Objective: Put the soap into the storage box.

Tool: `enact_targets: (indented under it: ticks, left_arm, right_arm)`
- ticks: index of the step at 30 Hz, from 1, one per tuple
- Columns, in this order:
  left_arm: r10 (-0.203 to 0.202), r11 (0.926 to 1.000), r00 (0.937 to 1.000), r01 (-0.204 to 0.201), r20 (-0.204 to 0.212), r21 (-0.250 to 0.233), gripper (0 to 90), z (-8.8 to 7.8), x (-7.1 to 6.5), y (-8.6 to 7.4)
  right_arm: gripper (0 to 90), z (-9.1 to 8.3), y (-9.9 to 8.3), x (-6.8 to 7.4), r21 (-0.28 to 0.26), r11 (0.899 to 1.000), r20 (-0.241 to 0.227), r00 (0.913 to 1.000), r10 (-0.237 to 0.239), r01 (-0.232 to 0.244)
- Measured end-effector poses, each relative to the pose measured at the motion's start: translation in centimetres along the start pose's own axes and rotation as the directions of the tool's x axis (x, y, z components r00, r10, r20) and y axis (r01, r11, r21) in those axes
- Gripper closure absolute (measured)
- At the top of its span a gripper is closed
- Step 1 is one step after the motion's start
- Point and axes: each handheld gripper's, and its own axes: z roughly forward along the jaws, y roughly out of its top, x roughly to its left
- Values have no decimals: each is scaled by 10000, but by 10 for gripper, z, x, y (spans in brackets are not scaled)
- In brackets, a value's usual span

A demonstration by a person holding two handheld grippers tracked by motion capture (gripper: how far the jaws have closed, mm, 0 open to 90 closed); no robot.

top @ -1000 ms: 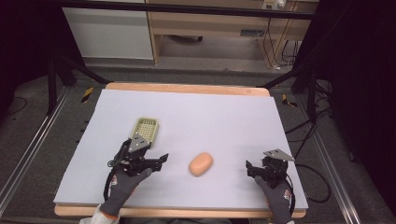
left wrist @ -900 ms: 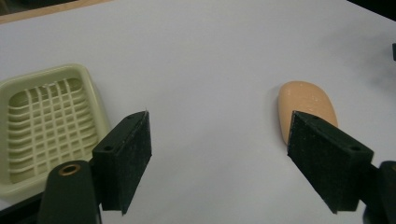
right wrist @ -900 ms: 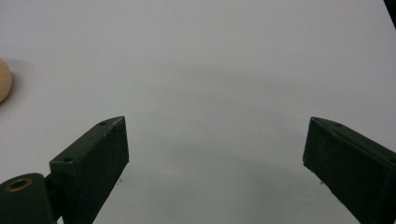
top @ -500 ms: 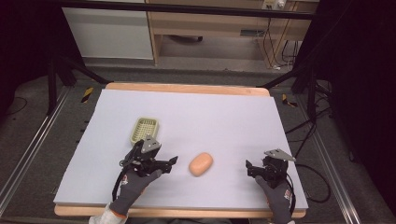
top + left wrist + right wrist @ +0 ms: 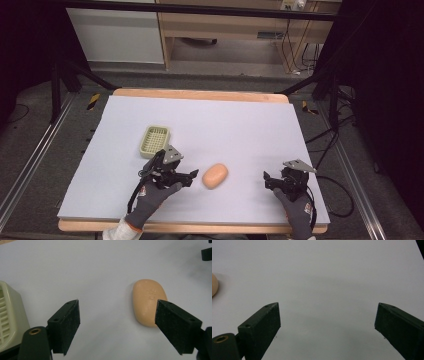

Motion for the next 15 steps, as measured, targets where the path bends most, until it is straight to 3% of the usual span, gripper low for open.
enact_targets:
  ticks: [15]
  left_arm:
    - [220, 9994, 9991, -229, 353, 268, 189, 21, -18, 10]
  right_arm:
    - [68, 0, 0, 0, 9, 10000, 44, 10000, 27, -27]
